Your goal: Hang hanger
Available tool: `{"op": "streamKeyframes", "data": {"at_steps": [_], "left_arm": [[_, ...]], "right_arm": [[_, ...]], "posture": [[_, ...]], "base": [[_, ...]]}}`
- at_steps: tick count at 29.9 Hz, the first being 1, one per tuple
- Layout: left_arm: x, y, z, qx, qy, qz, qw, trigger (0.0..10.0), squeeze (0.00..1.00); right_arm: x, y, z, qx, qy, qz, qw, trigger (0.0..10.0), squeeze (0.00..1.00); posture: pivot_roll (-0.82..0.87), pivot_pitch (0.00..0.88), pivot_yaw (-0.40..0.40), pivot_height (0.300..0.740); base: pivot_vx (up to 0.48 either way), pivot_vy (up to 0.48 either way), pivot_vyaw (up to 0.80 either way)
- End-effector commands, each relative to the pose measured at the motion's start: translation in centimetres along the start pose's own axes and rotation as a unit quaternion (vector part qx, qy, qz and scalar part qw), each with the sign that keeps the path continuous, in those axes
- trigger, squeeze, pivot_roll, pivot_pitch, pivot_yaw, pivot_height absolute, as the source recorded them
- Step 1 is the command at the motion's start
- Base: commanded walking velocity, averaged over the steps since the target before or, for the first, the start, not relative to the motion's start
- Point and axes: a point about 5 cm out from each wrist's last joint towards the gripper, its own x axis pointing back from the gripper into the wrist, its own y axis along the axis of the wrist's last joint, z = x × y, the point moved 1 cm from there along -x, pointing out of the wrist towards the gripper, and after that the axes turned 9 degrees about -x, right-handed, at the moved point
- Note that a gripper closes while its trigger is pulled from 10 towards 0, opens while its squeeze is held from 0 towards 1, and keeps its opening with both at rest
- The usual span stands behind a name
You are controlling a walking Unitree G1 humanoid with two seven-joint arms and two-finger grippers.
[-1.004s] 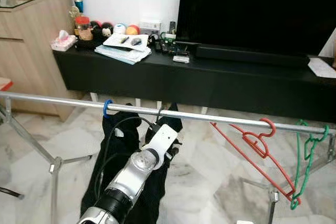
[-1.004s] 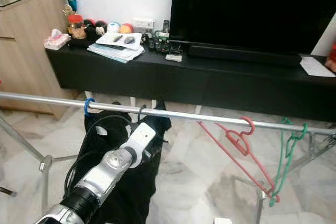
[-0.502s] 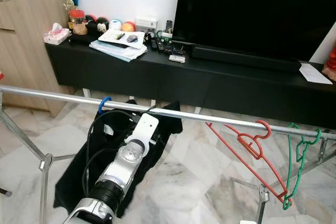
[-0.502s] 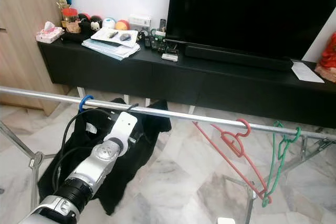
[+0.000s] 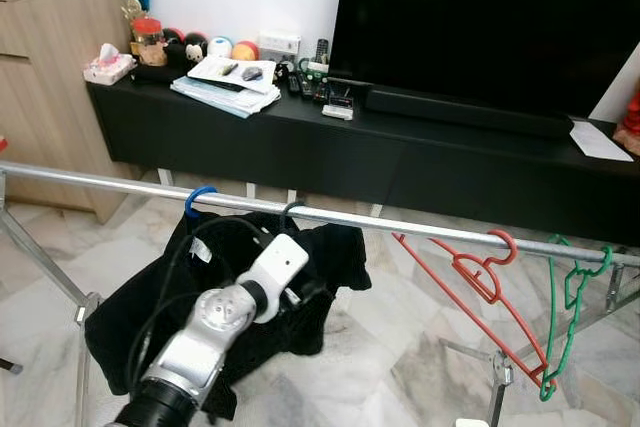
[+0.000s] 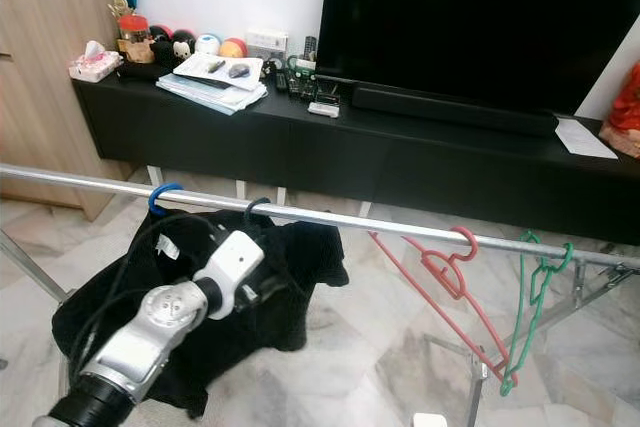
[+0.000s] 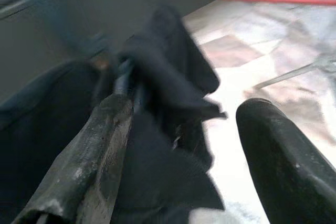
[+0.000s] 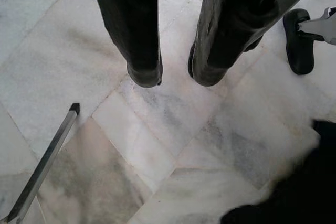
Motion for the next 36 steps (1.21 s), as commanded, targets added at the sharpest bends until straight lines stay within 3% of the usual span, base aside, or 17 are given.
{"op": "streamKeyframes", "data": {"at_steps": [1, 7, 11, 17, 22, 32, 33, 34, 36], "left_arm": [[0.1, 0.5, 0.2, 0.012, 0.013, -0.001, 1.0, 10.0, 0.0], [0.7, 0.7, 1.6, -0.016, 0.038, 0.001, 0.999, 10.0, 0.0], [0.2, -0.4, 2.1, 0.0, 0.068, 0.026, 0.997, 10.0, 0.0], [-1.0, -1.7, 0.5, 0.011, 0.043, 0.06, 0.997, 10.0, 0.0], [-3.2, -1.2, -0.9, 0.024, 0.032, 0.065, 0.997, 10.0, 0.0], [-4.7, -0.1, -0.4, 0.027, 0.081, 0.063, 0.994, 10.0, 0.0], [-4.7, -0.3, -0.4, 0.023, 0.084, 0.068, 0.994, 4.7, 0.0], [-4.7, -0.5, -0.5, 0.023, 0.087, 0.073, 0.993, 0.0, 0.0], [-4.7, -0.6, -0.5, 0.025, 0.09, 0.076, 0.993, 0.0, 0.0]], "right_arm": [[0.0, 0.0, -0.2, 0.002, -0.001, 0.001, 1.0, 10.0, 0.0], [0.0, 0.0, -0.2, 0.001, 0.0, 0.0, 1.0, 10.0, 0.0], [0.0, 0.0, -0.2, 0.004, 0.0, 0.001, 1.0, 10.0, 0.0], [0.0, 0.1, -0.2, 0.001, 0.001, 0.0, 1.0, 10.0, 0.0], [0.0, 0.1, -0.3, -0.002, -0.001, -0.001, 1.0, 10.0, 0.0], [0.0, 0.1, -0.2, -0.006, -0.001, -0.002, 1.0, 10.0, 0.0], [0.0, 0.1, -0.1, -0.007, 0.0, -0.002, 1.0, 10.0, 0.0], [0.0, 0.1, -0.1, -0.008, 0.0, -0.002, 1.0, 10.0, 0.0], [0.0, 0.1, -0.1, -0.008, 0.0, -0.002, 1.0, 10.0, 0.0]], "posture": [[0.07, 0.0, -0.134, 0.74], [0.08, 0.0, -0.135, 0.74], [0.08, 0.0, -0.137, 0.74], [0.07, 0.0, -0.141, 0.74], [0.05, 0.0, -0.141, 0.74], [0.04, 0.0, -0.136, 0.74], [0.04, 0.0, -0.135, 0.74], [0.05, 0.0, -0.134, 0.74], [0.05, 0.0, -0.134, 0.74]], "base": [[0.0, 0.0, 0.0], [0.0, 0.0, 0.0], [0.0, 0.0, 0.0], [0.0, 0.0, 0.0], [0.0, 0.0, 0.0], [0.0, 0.0, 0.0], [0.0, 0.0, 0.0], [0.0, 0.0, 0.0], [0.0, 0.0, 0.0]]}}
